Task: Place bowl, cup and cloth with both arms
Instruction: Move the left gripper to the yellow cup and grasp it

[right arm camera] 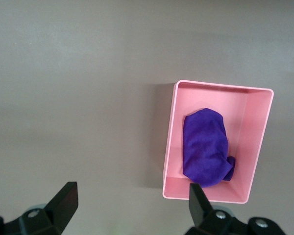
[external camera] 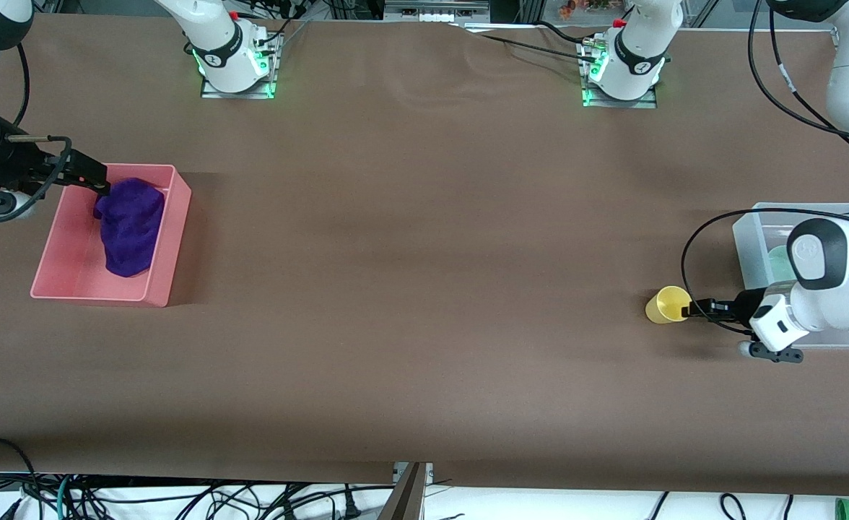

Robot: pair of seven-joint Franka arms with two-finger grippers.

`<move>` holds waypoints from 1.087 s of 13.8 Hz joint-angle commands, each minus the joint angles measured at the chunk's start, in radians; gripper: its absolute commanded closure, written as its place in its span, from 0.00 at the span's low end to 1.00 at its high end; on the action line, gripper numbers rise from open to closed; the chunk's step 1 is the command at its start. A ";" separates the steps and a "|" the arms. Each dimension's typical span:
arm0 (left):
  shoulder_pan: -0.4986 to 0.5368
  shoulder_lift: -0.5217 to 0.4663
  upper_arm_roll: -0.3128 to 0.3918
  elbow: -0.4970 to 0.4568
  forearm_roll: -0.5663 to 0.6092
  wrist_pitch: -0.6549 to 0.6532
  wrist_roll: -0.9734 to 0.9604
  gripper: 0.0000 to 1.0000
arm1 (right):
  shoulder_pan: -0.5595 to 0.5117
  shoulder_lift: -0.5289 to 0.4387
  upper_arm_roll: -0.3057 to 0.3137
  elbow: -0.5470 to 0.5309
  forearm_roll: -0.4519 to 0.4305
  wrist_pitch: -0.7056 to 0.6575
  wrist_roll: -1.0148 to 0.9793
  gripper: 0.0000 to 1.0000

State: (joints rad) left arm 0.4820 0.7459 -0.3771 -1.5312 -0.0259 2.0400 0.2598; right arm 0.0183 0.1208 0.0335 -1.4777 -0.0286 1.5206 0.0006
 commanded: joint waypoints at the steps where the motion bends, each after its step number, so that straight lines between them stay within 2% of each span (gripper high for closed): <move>1: 0.004 -0.019 0.000 -0.049 -0.020 -0.003 0.015 0.49 | -0.003 0.010 0.006 0.008 -0.013 -0.013 0.022 0.00; 3: 0.001 -0.013 0.000 -0.046 -0.017 0.008 0.015 0.87 | -0.005 0.011 0.005 0.008 -0.014 -0.007 0.016 0.00; 4: 0.001 -0.013 0.000 -0.038 -0.019 -0.001 0.010 1.00 | -0.005 0.011 0.005 0.008 -0.014 -0.004 0.013 0.00; 8: 0.019 -0.036 -0.002 -0.026 -0.026 -0.024 -0.001 1.00 | -0.006 0.011 0.005 0.008 -0.016 0.000 0.015 0.00; 15: 0.124 -0.109 0.007 0.202 0.004 -0.380 0.025 1.00 | -0.006 0.014 0.003 0.008 -0.014 -0.005 0.015 0.00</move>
State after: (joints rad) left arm 0.5806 0.6712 -0.3747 -1.3816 -0.0251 1.7456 0.2610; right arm 0.0164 0.1360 0.0312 -1.4777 -0.0309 1.5221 0.0039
